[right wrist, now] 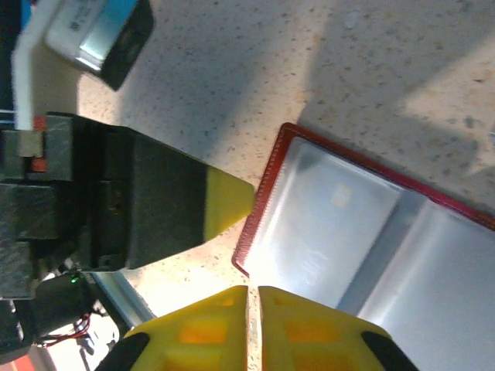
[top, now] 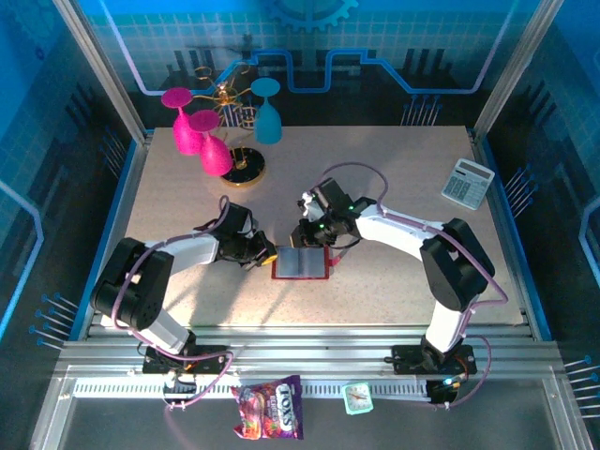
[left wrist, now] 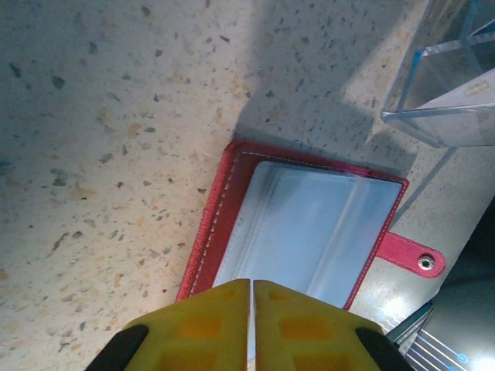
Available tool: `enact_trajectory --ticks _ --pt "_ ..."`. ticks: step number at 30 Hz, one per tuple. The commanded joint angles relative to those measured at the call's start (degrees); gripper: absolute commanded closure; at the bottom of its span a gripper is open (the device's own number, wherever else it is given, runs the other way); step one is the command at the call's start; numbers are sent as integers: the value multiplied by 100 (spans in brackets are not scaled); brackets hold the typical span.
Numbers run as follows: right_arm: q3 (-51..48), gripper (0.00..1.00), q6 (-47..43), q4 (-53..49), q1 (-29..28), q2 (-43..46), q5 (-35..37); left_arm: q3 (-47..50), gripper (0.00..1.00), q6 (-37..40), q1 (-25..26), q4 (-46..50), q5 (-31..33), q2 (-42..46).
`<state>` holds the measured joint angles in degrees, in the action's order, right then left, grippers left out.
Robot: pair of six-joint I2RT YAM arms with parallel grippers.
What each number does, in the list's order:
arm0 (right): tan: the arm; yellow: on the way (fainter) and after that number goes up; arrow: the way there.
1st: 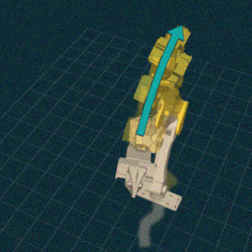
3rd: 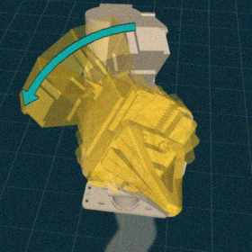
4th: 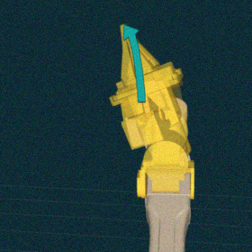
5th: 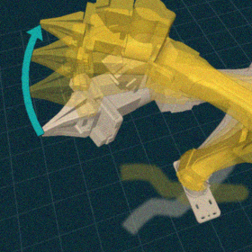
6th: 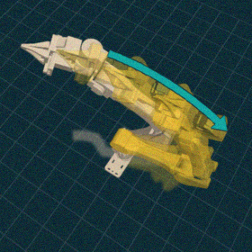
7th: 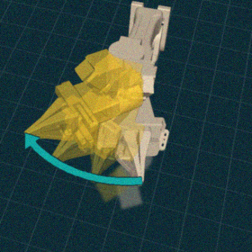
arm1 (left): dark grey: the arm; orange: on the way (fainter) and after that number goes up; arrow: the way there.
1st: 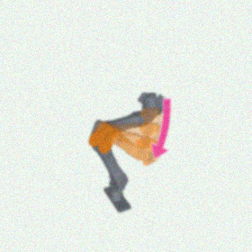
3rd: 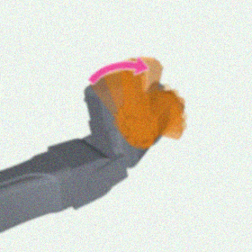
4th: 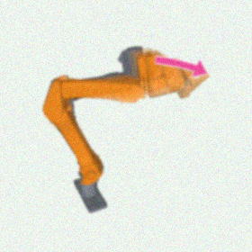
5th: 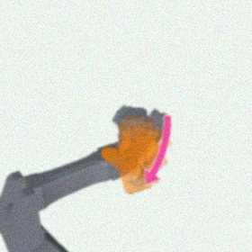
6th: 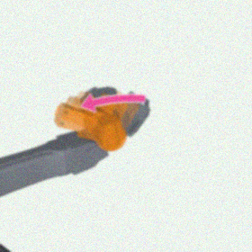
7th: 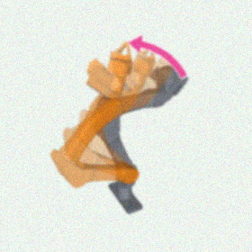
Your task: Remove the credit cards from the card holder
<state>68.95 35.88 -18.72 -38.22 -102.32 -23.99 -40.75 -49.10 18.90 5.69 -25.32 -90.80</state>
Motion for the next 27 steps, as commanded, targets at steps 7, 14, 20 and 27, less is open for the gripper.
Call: enact_trajectory --ticks 7,14,20,27 --pt "-289 79 740 801 -71 -507 -702 -54 94 240 -61 220 -155 -181" --pt "-199 75 812 640 -124 -804 -650 -18 94 249 -61 197 -191 -253" --pt "-121 73 885 517 -137 -984 -620 14 94 283 -61 231 -175 -289" --pt "-57 69 869 226 -194 -1044 -451 34 94 259 -61 191 -173 -295"
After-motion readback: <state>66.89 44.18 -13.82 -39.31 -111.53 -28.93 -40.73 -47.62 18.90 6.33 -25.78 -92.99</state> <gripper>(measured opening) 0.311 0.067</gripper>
